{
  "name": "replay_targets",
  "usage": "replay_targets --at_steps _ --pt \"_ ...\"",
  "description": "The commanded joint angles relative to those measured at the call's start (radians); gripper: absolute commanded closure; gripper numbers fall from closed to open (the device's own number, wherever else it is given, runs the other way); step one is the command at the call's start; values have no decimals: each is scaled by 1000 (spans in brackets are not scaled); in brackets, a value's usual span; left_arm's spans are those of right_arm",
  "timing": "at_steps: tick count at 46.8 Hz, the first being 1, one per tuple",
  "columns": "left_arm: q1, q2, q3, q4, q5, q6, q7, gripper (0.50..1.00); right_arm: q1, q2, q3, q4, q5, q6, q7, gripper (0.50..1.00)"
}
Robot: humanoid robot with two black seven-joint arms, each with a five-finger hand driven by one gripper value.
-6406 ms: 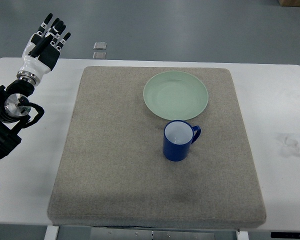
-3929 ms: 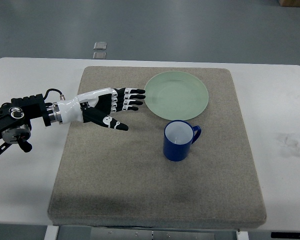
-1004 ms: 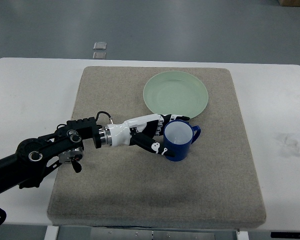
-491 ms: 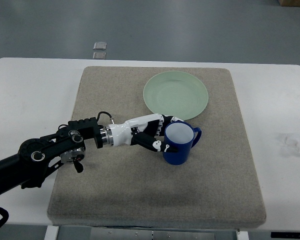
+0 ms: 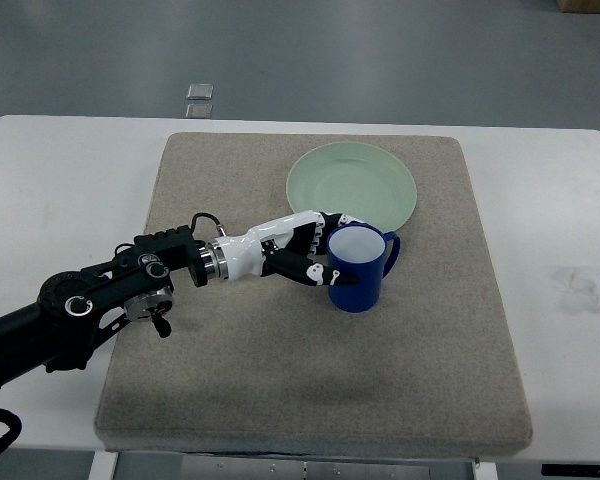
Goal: Place cup left of plate with left hand
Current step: 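Close the left hand fingers to grasp the blue mug, then carry the blue mug with the left hand past the plate, away from it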
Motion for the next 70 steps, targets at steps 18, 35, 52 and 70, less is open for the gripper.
replay_targets --at_steps 18,35,52,70 --pt "-12 2 -2 -8 3 22 0 748 0 0 0 0 0 0 -1 568" --pt "-23 18 -48 -5 -3 100 0 742 0 0 0 0 0 0 -1 568" --pt "-22 91 -147 -2 -1 200 1 737 0 0 0 0 0 0 -1 568" --pt "-2 207 -180 6 -12 264 0 729 0 0 0 0 0 1 -1 568"
